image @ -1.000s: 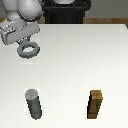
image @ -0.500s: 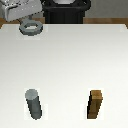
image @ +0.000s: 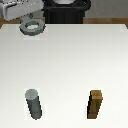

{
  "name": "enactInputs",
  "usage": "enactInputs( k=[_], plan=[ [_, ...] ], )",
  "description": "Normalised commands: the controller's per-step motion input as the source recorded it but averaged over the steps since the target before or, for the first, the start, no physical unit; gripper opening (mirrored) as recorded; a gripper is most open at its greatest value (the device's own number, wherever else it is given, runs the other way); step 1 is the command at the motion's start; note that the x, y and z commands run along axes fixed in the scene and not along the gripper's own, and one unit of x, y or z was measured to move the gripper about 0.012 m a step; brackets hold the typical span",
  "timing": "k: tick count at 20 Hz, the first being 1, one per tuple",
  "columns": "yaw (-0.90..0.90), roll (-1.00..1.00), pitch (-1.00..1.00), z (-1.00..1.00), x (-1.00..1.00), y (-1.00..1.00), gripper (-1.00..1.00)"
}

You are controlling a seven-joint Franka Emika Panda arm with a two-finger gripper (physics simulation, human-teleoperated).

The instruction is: Put the loop with the handle onto the peg.

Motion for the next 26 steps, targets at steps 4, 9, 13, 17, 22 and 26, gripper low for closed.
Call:
enactInputs(
  k=[4, 9, 13, 17, 22, 26],
  plan=[
    [0.0, 0.0, 0.0, 0.0, 1.0, 0.0, -1.0],
    [0.0, 0.0, 0.0, 0.0, 1.0, 0.0, -1.0],
    [0.0, 0.0, 0.0, 0.0, 1.0, 0.0, -1.0],
    [0.0, 0.0, 0.0, 0.0, 1.0, 0.0, -1.0],
    [0.0, 0.0, 0.0, 0.2, 0.6, 0.0, -1.0],
    [0.0, 0.0, 0.0, 1.0, 0.0, 0.0, -1.0]
  ],
)
